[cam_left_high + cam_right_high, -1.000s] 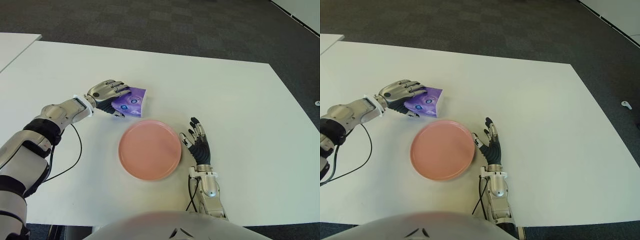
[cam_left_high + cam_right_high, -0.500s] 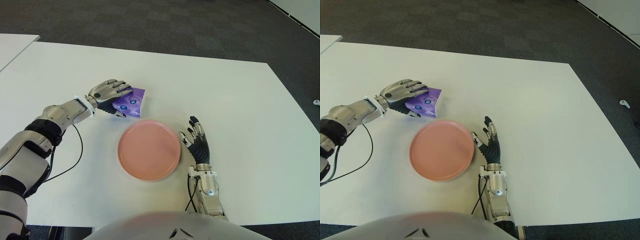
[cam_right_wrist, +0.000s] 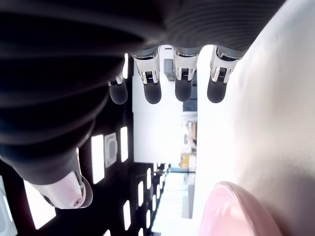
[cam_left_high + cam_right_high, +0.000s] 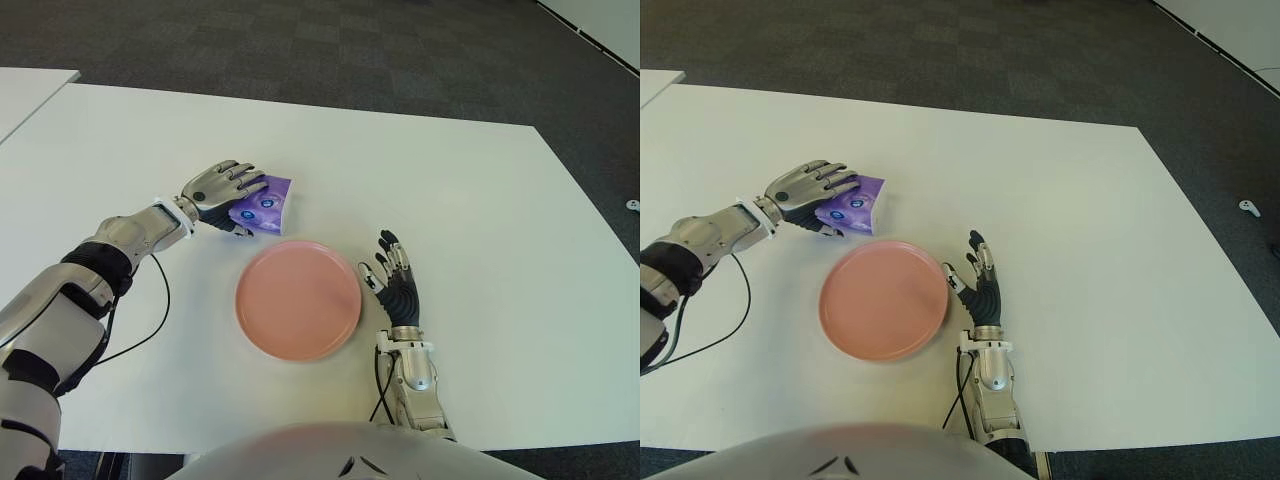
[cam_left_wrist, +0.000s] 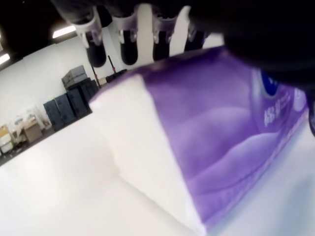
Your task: Put the tissue paper into the plate.
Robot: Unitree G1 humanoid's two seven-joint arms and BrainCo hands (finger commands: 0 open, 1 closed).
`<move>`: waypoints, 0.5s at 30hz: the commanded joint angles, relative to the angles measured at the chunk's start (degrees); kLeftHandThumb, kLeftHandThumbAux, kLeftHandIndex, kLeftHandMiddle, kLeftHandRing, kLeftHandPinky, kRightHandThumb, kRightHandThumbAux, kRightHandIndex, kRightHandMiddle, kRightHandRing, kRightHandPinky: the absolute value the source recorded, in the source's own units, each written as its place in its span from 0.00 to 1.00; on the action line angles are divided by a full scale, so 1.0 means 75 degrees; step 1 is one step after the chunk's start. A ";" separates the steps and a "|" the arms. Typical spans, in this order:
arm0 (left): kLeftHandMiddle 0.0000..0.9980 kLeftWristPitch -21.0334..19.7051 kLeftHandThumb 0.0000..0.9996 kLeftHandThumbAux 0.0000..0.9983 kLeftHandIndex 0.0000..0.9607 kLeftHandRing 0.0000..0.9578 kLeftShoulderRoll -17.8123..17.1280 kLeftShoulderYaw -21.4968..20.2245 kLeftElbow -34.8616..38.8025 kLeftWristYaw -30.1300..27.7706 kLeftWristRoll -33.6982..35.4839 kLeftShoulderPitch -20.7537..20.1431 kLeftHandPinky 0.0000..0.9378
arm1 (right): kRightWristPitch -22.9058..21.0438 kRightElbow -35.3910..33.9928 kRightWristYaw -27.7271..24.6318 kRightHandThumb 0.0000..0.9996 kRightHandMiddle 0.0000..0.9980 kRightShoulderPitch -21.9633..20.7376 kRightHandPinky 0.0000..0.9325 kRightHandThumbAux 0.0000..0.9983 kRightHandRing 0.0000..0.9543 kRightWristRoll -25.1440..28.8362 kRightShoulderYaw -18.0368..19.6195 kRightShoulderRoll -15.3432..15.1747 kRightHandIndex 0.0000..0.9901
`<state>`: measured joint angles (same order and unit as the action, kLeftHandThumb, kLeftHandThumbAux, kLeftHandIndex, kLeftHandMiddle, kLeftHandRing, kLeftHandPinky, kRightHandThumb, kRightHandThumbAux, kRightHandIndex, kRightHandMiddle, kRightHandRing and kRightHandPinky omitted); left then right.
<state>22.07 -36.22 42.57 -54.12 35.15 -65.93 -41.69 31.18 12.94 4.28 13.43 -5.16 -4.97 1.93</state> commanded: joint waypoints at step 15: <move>0.00 -0.1414 0.01 0.41 0.00 0.00 0.1200 0.1084 -0.2181 0.2352 -0.0601 0.0188 0.00 | -0.0383 0.1129 -0.0203 0.00 0.00 0.0641 0.00 0.70 0.00 -0.0048 -0.0027 -0.0164 0.00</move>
<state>12.60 -29.10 48.13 -66.74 53.01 -68.40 -41.65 31.21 13.09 3.43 13.36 -5.07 -5.25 1.79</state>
